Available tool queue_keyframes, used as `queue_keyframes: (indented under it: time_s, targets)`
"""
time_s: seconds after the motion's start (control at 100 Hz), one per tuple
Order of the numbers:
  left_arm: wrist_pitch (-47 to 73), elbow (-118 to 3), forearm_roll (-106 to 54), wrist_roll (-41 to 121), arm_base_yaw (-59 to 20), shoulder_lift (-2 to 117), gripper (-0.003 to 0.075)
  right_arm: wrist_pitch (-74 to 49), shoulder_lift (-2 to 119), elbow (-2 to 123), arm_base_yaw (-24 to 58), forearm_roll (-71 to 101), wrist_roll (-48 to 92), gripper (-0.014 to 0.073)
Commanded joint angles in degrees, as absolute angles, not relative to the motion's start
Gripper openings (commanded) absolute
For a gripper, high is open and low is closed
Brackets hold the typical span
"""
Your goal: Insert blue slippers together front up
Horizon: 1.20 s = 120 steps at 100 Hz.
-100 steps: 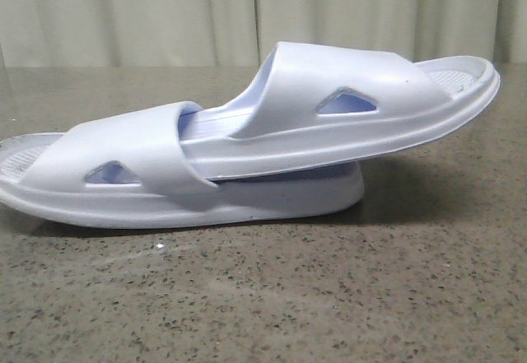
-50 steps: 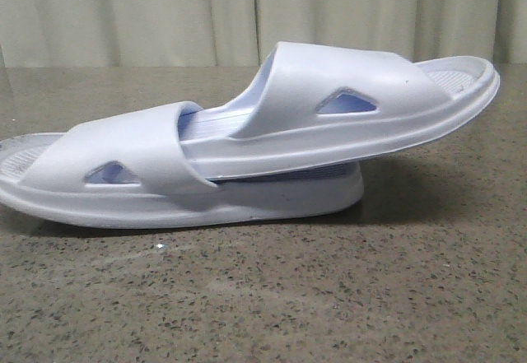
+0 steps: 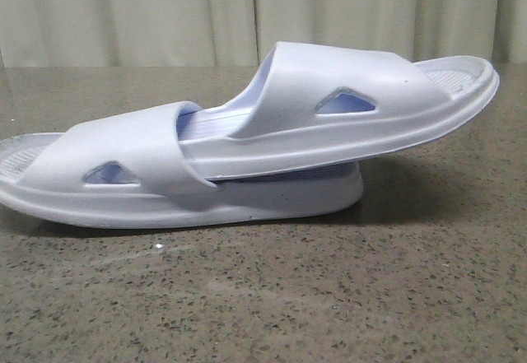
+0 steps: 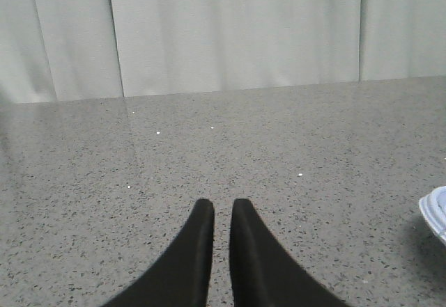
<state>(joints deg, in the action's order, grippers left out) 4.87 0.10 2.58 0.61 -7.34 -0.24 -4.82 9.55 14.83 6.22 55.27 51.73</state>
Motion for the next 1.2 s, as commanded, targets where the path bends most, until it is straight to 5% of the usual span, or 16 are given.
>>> queue_keyframes:
  time_s: [0.0,0.71,1.19]
  targets:
    - [0.0,0.66,2.22,0.0,-7.18,-1.94,0.0016,-1.94,10.06,16.51,6.13,55.56,52.35,-0.0107]
    - [0.0,0.66,2.22,0.0,-7.18,-1.94,0.0016,-1.94,10.06,16.22,6.13,54.84,52.08,-0.0107]
    - [0.0,0.66,2.22,0.0,-7.18,-1.94,0.0016,6.99,10.06,6.03,6.13,5.43,1.85,-0.0107]
